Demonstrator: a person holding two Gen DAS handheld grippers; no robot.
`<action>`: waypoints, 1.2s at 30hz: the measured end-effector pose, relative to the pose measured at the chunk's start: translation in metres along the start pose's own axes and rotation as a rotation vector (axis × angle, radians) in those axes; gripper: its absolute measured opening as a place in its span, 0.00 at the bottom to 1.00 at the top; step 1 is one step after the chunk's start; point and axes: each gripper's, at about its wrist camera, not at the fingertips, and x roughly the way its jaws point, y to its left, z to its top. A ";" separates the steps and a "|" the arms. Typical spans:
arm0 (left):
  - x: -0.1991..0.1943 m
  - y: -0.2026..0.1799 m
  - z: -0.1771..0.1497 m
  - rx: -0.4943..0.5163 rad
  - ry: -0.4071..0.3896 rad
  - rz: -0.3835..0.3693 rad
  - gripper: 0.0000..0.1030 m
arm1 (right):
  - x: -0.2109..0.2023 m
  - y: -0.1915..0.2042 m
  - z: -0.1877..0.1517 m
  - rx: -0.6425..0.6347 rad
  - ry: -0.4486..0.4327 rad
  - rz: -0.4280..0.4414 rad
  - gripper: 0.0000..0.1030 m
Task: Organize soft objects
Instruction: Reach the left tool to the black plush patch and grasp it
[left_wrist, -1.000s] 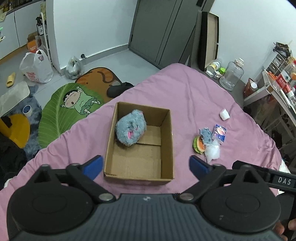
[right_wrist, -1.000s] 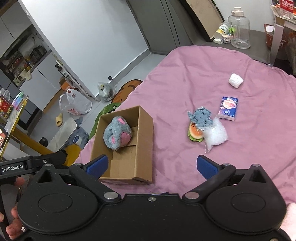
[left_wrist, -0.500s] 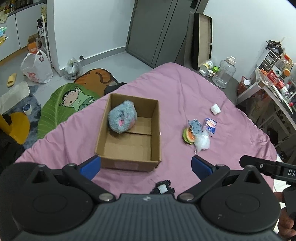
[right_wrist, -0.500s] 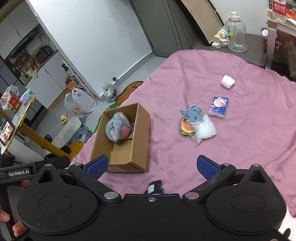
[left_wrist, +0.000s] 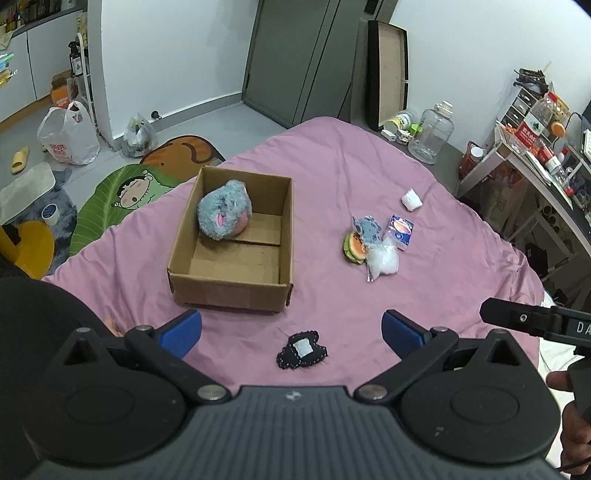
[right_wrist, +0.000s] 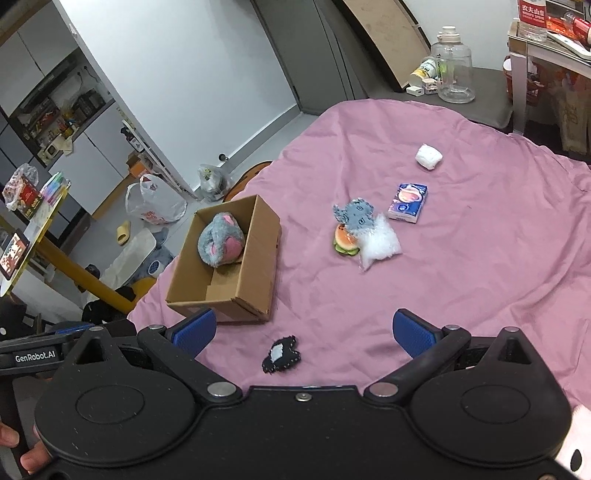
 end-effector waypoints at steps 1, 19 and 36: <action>0.001 -0.001 -0.002 -0.001 0.000 -0.001 1.00 | -0.001 -0.002 -0.002 0.005 0.004 0.001 1.00; 0.027 -0.030 -0.026 0.060 0.034 0.025 0.98 | 0.005 -0.032 -0.017 0.007 0.029 0.006 1.00; 0.087 -0.040 -0.026 0.072 0.145 0.044 0.96 | 0.042 -0.065 -0.008 0.045 0.072 -0.017 0.99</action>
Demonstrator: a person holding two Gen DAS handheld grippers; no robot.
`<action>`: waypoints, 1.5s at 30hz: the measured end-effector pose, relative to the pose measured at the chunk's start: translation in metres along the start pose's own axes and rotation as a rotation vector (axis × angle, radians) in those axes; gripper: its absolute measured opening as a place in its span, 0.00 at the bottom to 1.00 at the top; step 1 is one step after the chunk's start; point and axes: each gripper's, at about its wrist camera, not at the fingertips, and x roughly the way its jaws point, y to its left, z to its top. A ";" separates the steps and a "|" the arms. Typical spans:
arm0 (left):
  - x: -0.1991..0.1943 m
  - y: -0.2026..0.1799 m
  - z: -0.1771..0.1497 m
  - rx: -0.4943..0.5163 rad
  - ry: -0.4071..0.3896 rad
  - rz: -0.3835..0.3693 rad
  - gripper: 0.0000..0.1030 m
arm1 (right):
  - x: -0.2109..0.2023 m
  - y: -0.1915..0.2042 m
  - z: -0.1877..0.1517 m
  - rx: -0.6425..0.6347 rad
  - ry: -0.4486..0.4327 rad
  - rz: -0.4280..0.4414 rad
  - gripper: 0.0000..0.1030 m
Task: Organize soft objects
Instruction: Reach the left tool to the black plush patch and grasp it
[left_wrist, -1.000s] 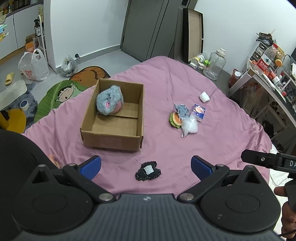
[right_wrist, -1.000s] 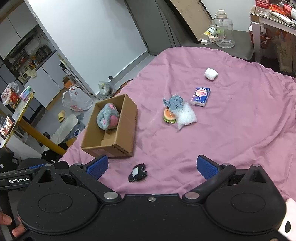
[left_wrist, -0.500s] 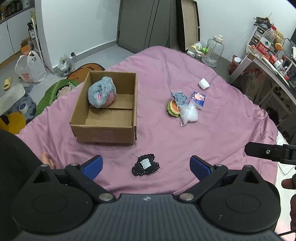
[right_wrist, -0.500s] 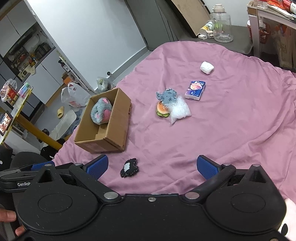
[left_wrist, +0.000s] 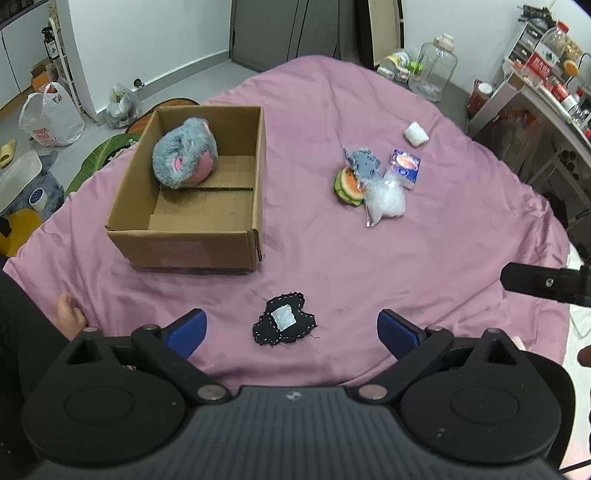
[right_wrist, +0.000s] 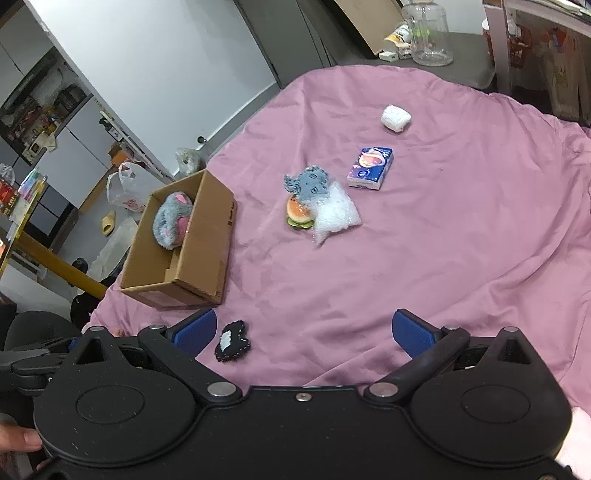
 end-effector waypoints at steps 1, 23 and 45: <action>0.004 0.000 0.001 0.001 0.006 0.001 0.96 | 0.003 -0.002 0.001 0.003 0.005 -0.001 0.98; 0.105 0.005 0.010 -0.038 0.202 0.030 0.88 | 0.079 -0.029 0.025 0.064 0.138 0.002 0.86; 0.167 -0.003 -0.001 -0.016 0.304 0.020 0.31 | 0.135 -0.038 0.055 0.082 0.192 -0.007 0.81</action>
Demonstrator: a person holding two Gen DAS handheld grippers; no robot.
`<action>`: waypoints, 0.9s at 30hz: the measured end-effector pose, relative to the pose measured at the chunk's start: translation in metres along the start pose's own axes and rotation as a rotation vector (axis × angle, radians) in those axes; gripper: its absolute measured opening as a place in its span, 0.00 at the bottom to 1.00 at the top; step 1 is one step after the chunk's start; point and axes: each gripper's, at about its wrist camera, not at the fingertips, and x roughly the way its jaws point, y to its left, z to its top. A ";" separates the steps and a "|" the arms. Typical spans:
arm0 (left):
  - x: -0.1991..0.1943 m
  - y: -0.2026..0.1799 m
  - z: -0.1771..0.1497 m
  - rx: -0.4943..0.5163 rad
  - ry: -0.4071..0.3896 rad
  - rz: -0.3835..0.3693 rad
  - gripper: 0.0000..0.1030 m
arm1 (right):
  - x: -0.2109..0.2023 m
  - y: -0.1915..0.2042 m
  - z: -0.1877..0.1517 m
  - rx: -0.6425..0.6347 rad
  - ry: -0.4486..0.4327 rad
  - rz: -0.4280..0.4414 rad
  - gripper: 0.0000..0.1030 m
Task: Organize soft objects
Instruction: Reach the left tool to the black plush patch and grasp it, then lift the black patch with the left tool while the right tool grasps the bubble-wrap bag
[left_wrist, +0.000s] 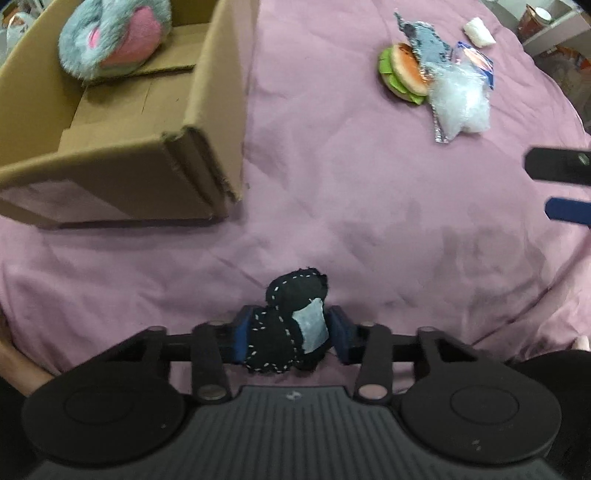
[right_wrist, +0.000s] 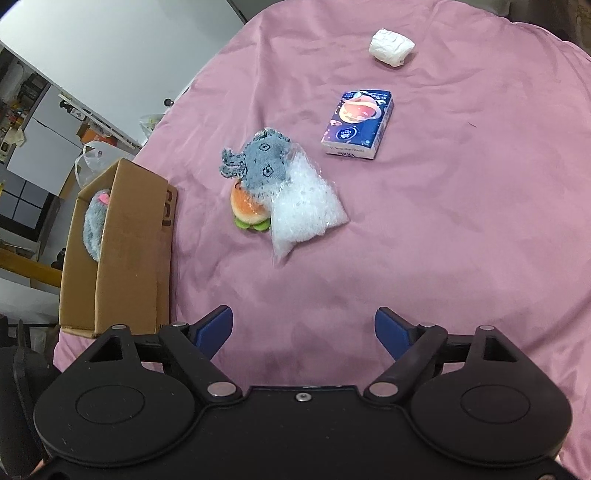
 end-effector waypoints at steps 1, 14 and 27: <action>-0.001 -0.002 0.000 0.007 -0.004 0.005 0.29 | 0.002 0.001 0.002 -0.002 0.000 0.000 0.81; -0.025 -0.003 0.013 0.023 -0.017 -0.009 0.22 | 0.025 0.015 0.030 -0.029 -0.009 -0.016 0.80; -0.054 0.007 0.010 -0.002 -0.062 -0.017 0.22 | 0.055 0.022 0.049 -0.034 -0.028 -0.126 0.39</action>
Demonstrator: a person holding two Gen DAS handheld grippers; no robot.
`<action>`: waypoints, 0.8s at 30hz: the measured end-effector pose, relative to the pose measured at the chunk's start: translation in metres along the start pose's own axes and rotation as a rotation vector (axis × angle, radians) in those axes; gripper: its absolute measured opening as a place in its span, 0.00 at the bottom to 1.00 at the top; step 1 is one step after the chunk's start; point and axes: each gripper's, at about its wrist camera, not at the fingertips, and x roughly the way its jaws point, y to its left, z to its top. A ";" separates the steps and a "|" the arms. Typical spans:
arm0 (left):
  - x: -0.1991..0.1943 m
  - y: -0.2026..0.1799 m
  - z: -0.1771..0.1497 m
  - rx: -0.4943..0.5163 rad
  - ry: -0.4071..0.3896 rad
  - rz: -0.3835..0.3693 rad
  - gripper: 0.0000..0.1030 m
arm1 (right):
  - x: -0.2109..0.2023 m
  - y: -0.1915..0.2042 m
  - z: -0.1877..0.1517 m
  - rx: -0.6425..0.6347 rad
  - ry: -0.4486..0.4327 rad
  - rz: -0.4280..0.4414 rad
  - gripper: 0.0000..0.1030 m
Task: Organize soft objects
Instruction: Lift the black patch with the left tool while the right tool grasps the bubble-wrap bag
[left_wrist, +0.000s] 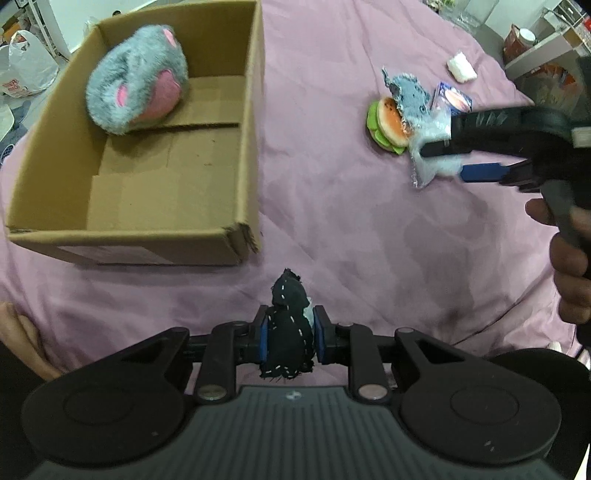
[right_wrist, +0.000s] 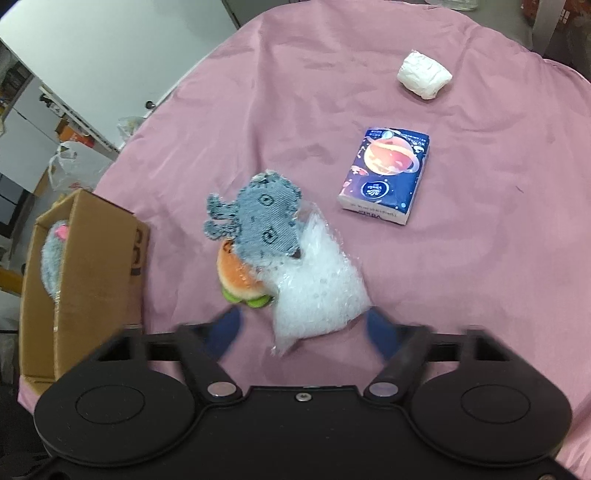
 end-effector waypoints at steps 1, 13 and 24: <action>-0.003 0.001 0.000 -0.001 -0.005 -0.001 0.22 | 0.000 -0.001 -0.001 0.011 0.000 0.005 0.36; -0.037 0.012 -0.005 0.000 -0.071 -0.029 0.22 | -0.040 0.016 -0.013 0.013 -0.052 0.008 0.20; -0.073 0.022 -0.011 0.035 -0.140 -0.049 0.22 | -0.082 0.050 -0.034 -0.011 -0.088 0.015 0.20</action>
